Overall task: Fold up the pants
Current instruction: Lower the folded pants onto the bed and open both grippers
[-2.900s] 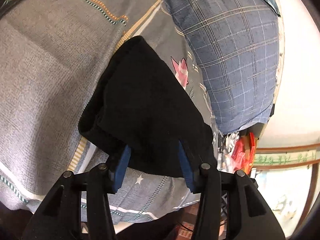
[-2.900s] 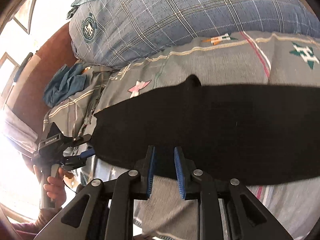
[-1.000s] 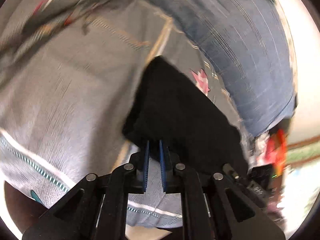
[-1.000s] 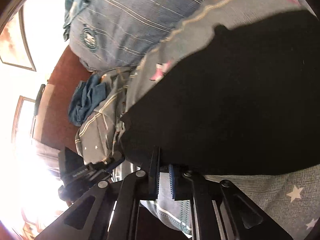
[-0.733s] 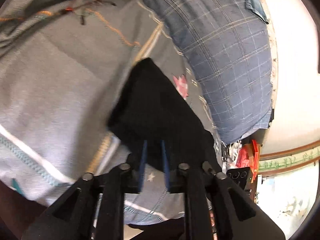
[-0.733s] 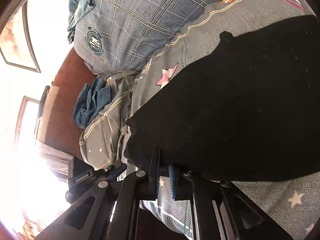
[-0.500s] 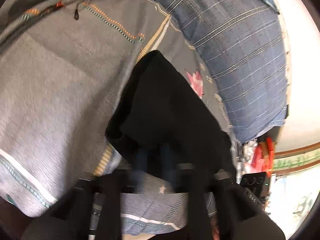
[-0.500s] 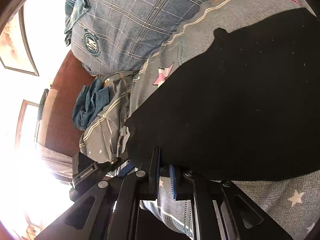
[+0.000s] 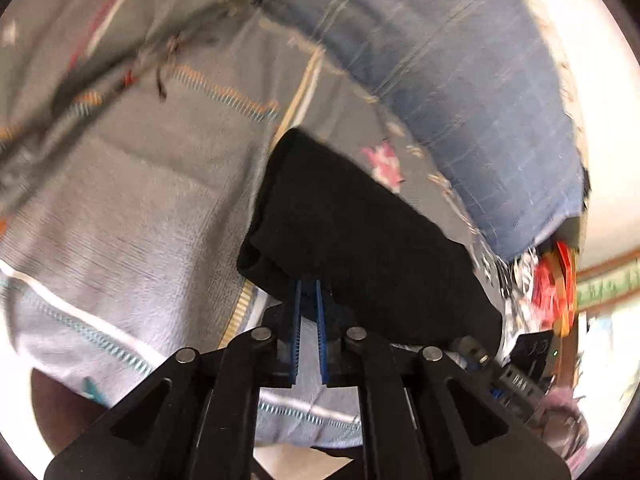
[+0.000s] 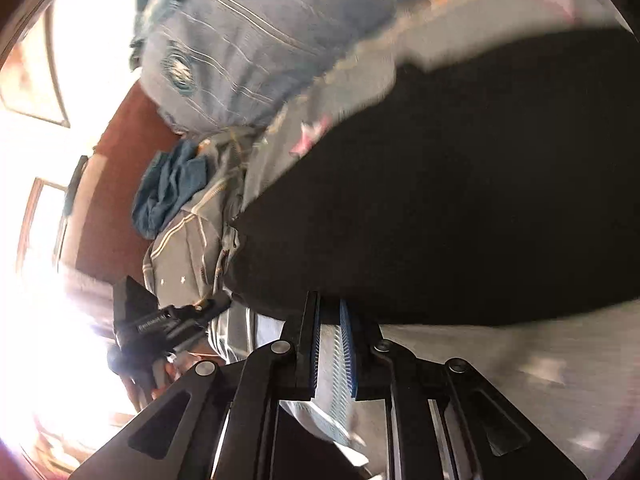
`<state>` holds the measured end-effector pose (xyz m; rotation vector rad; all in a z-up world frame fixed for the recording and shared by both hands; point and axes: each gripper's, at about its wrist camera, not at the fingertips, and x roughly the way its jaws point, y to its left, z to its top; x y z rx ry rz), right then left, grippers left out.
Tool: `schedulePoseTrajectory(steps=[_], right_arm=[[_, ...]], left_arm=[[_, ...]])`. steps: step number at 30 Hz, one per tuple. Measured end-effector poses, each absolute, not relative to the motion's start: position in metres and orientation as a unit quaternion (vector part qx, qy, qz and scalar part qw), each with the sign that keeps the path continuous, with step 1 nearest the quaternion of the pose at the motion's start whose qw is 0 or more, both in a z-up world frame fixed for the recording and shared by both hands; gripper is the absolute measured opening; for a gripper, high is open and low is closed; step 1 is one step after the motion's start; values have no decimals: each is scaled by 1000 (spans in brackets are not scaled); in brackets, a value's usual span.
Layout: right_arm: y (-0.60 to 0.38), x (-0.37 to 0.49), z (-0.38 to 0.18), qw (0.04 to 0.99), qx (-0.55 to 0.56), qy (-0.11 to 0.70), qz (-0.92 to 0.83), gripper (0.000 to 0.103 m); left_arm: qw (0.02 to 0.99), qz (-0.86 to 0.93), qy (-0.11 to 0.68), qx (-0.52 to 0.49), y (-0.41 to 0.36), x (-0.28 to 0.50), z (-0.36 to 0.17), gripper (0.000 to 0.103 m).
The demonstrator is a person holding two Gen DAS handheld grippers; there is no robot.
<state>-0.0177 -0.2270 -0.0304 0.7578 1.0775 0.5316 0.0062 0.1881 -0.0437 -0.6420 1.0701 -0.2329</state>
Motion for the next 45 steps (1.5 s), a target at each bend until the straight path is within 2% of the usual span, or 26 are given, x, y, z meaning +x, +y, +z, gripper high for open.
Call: schedulePoseTrajectory(steps=[2,3,5,6,7,11,14,17,21,22,24,26,27,28,30,33,36,39,43,44,45], right_arm=[[-271,-34,-14,790,340,464,213,12],[-296,-41,-9,804,341,449,185,12],[-361,-55,-4,835,343,419,98,12],[-389,-60,-4,844,342,409,51,12],[-419,-67,-5,851,344,398,4,13],[-499,-80,-18,840,389,372,-69,14],[-509,-70,-28,837,382,387,-56,17],[-506,-52,-29,847,346,399,-53,24],[-508,-47,-20,869,315,378,-61,29],[-511,-47,-19,871,315,373,-57,40],[-514,-40,-24,868,305,388,-54,52],[-508,-34,-30,866,288,407,-48,52],[-504,-32,-31,866,278,413,-44,44],[-499,-30,-32,869,256,420,-45,17],[-493,-29,-29,874,214,432,-56,12],[-499,-44,-16,886,221,404,-57,8],[-506,-39,-37,869,232,431,-68,8],[-515,-48,-34,870,275,406,-52,12],[-531,-85,-17,875,323,357,-57,18],[-534,-95,-19,871,335,354,-58,21],[-535,-104,-22,866,346,355,-61,27]], left_arm=[[811,-131,488,-294,182,3,-29,7],[811,-151,487,-289,171,6,-22,12],[812,-171,483,-280,151,14,-14,23],[810,-181,484,-277,138,18,-13,35],[803,-198,489,-276,116,28,-15,43],[763,-227,529,-294,49,58,-43,43],[740,-220,560,-301,15,69,-62,43],[752,-201,560,-284,-3,69,-63,43],[747,-207,560,-293,-6,65,-57,43],[746,-209,559,-295,-6,64,-56,43],[753,-203,559,-282,-9,66,-56,43],[754,-192,567,-271,-14,68,-62,43],[754,-187,570,-268,-17,68,-63,42],[754,-184,572,-267,-18,66,-63,41],[749,-198,571,-272,-21,65,-59,41],[757,-193,574,-247,-27,67,-63,41],[765,-186,572,-230,-31,71,-67,36],[762,-198,580,-207,-29,65,-51,36],[784,-257,545,-149,-44,57,-5,37],[787,-271,539,-128,-55,58,4,40],[788,-288,534,-106,-69,61,13,52]])
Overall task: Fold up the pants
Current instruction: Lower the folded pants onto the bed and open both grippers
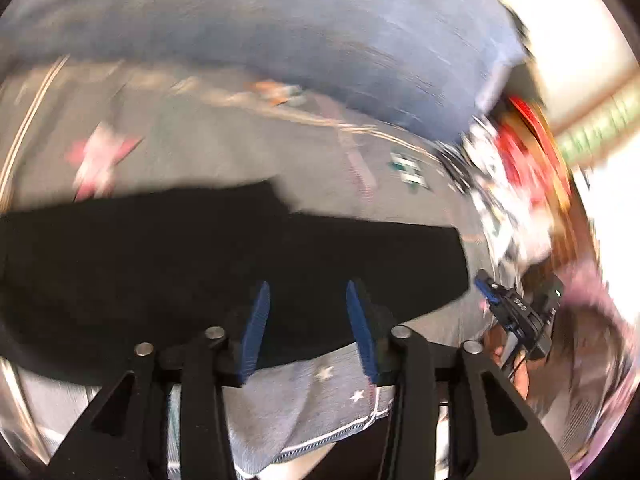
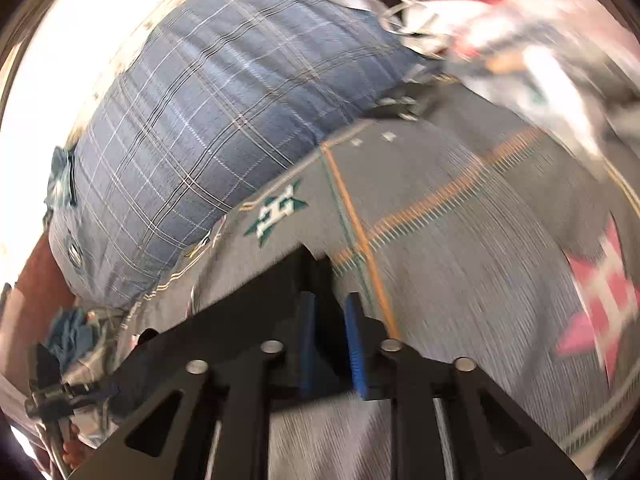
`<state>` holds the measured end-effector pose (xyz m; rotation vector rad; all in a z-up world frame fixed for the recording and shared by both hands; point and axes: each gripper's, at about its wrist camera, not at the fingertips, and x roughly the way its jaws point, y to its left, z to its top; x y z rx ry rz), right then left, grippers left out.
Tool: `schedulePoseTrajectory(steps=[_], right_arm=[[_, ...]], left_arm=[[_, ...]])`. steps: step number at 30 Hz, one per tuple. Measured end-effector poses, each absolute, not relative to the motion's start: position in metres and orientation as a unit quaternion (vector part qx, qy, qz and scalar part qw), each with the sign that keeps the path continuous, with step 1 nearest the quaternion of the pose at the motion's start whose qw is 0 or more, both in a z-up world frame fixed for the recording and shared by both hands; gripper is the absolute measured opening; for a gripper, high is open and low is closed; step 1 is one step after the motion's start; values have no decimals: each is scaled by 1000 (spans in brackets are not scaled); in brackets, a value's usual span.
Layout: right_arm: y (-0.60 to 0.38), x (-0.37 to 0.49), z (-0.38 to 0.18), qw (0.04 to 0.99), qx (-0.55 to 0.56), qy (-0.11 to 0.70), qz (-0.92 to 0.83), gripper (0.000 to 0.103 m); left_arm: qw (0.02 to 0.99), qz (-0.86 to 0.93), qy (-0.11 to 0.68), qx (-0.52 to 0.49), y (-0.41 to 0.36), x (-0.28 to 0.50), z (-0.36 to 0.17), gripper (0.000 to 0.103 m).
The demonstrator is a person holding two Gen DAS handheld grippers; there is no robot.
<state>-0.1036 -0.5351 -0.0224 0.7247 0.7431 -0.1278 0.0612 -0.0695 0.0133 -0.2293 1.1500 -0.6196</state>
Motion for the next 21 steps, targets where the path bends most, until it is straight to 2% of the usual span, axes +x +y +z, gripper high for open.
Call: schedulePoseTrajectory(steps=[1,3,7,9,11,13,21], right_arm=[[-536,-111,-29,859,361,357,-63,30],[-534,-121,-44,844,389,363,-59,30],[-524,-133,-65,831,427,352,-53,31],[-519,-135,-67,832,435,339,-54,37],[-516,-139,-66,825,458,327,-46,38],[-509,-138,-66,828,455,326,-37,48],[-506,-130,-74,835,461,297,-48,48]], left_arm=[[787,-305,531,-80,-91,65,23,65],[783,-326,527,-48,-126,73,33,72],[745,-381,548,16,-207,93,37,73],[727,-390,564,42,-241,100,32,73],[713,-395,574,73,-274,106,26,73],[705,-404,574,106,-299,106,22,73],[651,-429,595,192,-390,120,-14,73]])
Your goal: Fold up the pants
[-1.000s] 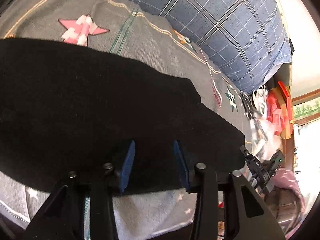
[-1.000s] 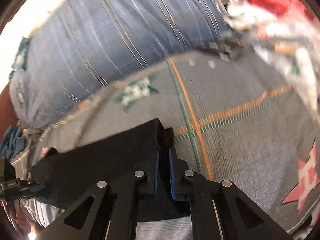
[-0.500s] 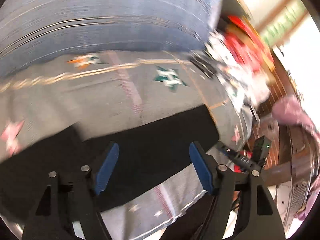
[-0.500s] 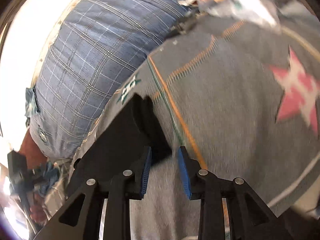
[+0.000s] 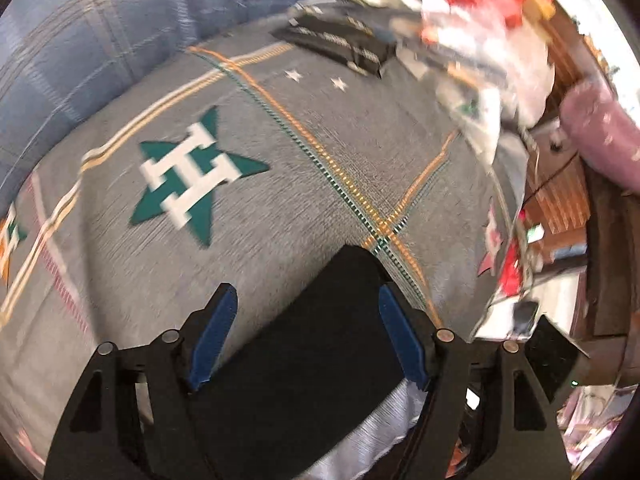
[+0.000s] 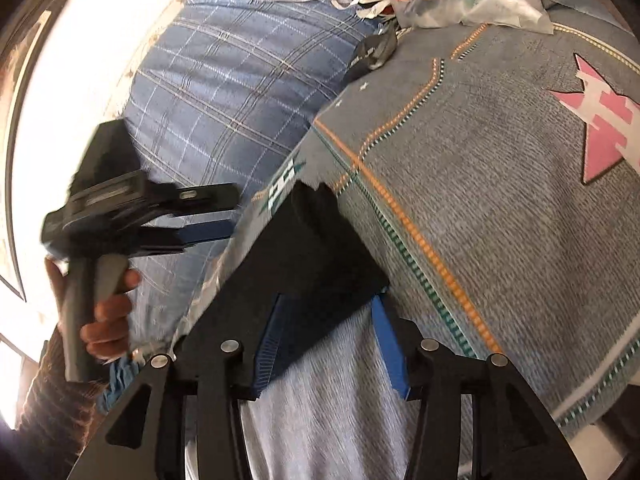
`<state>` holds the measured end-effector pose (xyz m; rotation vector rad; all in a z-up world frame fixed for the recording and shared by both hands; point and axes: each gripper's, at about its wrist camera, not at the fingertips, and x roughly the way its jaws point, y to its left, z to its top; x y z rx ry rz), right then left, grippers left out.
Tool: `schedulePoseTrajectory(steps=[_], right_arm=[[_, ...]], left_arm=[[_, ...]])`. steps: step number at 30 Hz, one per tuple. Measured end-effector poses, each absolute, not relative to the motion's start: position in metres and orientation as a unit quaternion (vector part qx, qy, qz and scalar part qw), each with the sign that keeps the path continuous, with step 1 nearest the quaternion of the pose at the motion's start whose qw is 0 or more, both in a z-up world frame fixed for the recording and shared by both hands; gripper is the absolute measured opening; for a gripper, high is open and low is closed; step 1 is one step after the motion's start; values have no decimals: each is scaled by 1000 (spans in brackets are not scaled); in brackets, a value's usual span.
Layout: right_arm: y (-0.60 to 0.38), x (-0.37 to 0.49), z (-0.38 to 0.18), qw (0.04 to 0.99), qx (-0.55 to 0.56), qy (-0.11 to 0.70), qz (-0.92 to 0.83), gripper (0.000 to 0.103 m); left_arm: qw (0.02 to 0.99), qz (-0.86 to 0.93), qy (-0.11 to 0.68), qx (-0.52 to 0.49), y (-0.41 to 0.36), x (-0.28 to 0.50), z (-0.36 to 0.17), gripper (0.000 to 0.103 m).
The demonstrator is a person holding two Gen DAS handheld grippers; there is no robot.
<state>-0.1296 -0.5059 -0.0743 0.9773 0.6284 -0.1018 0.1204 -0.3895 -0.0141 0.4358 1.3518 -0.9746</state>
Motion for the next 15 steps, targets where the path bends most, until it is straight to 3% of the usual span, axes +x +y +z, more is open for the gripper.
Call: schedulePoseTrajectory(steps=[9,12,15], right_arm=[[-514,-137,-83,838,474,269,-31,47],[-512,-133,-80,847,460,265,-31,48],[-510,-133,-79,856,445,262,-28,47]], left_arm=[[557,-502,599,281,-424,115,-38,73],[540,-531,578,303,-427,107,-38,83],[514,-557,574,309,-429,97,-39,83]])
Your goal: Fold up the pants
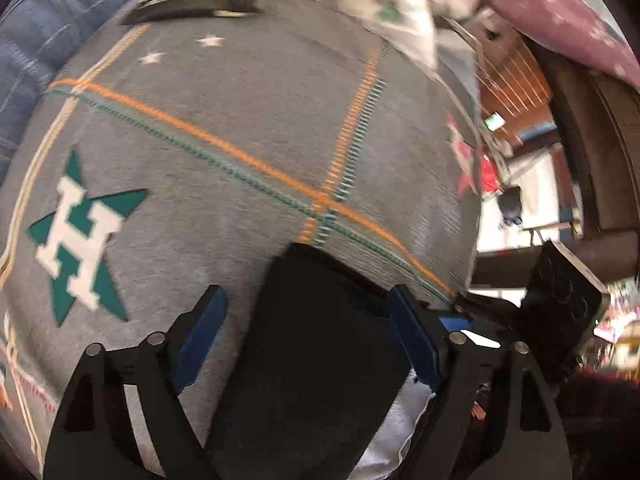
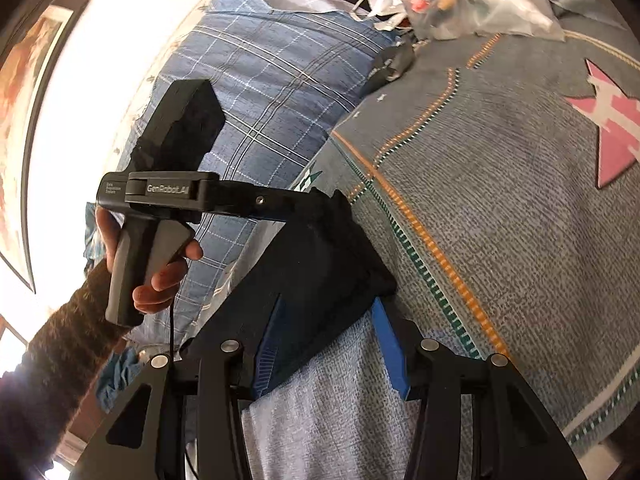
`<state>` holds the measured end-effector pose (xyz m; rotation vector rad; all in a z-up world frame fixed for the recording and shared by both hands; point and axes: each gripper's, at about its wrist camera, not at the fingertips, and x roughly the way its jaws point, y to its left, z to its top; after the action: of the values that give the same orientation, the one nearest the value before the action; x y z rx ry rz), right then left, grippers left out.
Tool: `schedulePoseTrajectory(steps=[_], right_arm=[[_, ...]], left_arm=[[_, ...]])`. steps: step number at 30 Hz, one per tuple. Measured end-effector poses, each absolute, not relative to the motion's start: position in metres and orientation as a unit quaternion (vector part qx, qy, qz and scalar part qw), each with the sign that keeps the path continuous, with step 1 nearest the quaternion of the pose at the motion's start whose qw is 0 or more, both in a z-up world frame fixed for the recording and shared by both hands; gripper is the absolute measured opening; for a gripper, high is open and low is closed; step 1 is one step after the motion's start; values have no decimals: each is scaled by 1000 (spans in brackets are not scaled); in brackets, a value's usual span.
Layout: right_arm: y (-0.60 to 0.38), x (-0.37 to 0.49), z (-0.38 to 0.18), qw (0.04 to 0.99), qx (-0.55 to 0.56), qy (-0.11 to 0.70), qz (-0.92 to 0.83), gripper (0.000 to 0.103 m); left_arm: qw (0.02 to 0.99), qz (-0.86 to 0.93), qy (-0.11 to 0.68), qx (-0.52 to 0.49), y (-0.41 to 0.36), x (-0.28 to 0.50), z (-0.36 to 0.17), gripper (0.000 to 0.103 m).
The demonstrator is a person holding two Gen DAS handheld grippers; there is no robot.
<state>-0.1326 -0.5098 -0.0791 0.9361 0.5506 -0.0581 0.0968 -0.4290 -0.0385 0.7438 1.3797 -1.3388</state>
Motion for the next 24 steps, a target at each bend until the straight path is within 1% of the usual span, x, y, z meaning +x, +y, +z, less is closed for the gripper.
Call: schedulePoseTrajectory(steps=[3,5,7,8,9,10,11,12,13,17,21,22,24], right_arm=[[-509,-133,-81,861,439,258,-20,45],[-509,-134,-81,864,434,254,-16,45],[-507,-136,-81,869,424,254,-17,43],[-506,-135,-81,871,420,253,-18,42],[-505,-134,-81,873,417,253,-19,38],[-504,-132,-81,875,412,254,-20,31],[-504,-129,-81,876,408,257,-22,26],[-503,-127,-81,876,408,258,-18,18],[-503,-126,-81,876,408,257,-15,11],[-496,-126,-68,886,386,255,-19,10],[-478,-127,-40,908,337,250,-14,10],[-472,-126,-32,913,324,250,-10,10],[-456,-124,-19,923,292,250,-1,10]], left_arm=[[506,-573,550,336,-434,85,-38,82],[507,-582,539,338,-436,80,-35,65],[519,-577,525,350,-438,80,-36,36],[526,-572,523,350,-439,85,-36,30],[530,-570,526,343,-438,88,-36,20],[530,-571,534,329,-434,93,-36,15],[532,-573,533,323,-432,94,-35,14],[541,-576,523,320,-427,92,-33,13],[546,-578,516,318,-425,91,-31,12],[565,-585,513,274,-407,96,-10,12],[589,-590,494,247,-376,97,22,10],[597,-587,491,242,-369,97,26,9],[608,-579,490,235,-354,96,31,8]])
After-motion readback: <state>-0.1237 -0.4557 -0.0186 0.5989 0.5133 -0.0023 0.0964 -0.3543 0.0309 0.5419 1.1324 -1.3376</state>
